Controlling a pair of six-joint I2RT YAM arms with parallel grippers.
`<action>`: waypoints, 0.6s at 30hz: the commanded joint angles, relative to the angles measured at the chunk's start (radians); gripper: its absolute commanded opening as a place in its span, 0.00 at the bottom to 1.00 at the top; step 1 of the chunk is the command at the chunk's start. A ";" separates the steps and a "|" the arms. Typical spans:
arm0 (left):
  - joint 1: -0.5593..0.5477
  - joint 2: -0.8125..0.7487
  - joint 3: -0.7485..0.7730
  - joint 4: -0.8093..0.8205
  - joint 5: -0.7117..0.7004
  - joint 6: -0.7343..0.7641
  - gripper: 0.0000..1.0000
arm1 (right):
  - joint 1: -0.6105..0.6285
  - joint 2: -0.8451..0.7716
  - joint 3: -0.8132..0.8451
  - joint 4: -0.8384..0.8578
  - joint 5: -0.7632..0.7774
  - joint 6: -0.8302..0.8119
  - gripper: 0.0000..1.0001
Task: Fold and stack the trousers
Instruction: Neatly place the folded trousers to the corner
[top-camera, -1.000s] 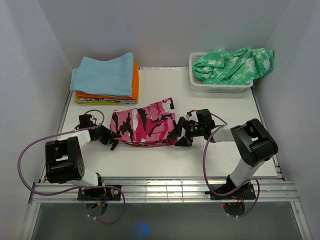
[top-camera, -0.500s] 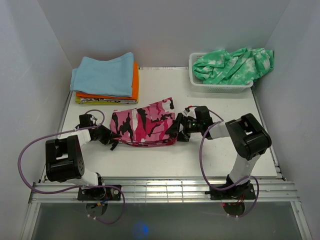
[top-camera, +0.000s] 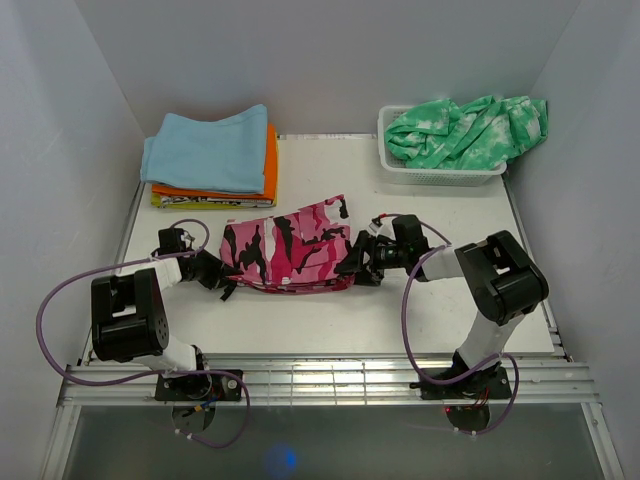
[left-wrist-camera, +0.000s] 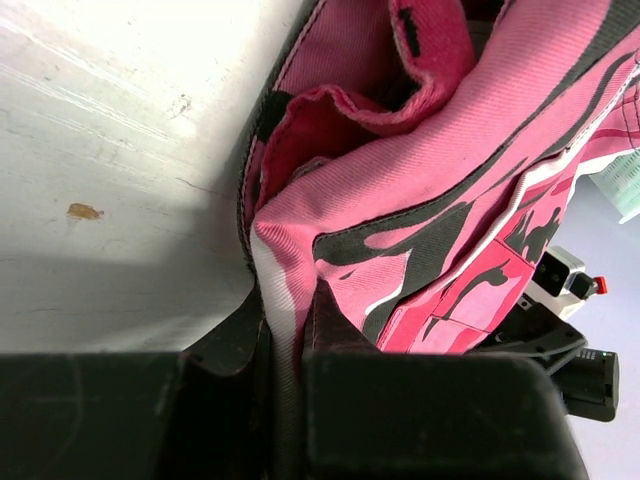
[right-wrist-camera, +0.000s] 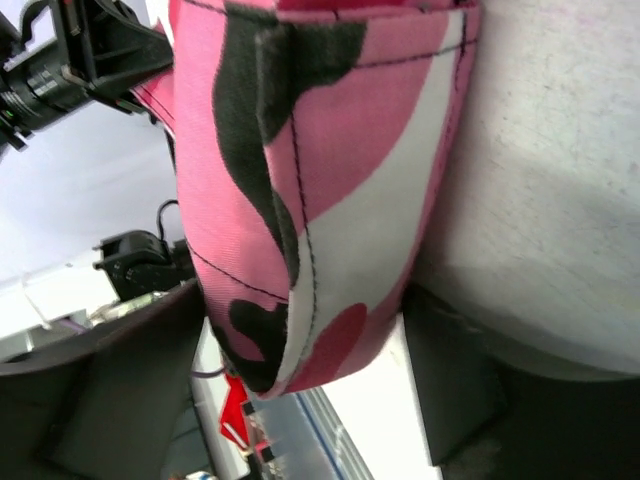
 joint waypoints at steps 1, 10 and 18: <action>0.000 0.011 0.021 0.001 -0.036 0.013 0.00 | -0.004 0.001 -0.016 0.017 0.016 0.014 0.75; 0.000 -0.007 0.046 -0.035 -0.064 0.059 0.00 | -0.017 -0.001 0.044 -0.082 0.076 -0.068 0.08; -0.014 -0.091 0.158 -0.147 -0.137 0.316 0.00 | -0.016 -0.127 0.157 -0.367 0.170 -0.291 0.08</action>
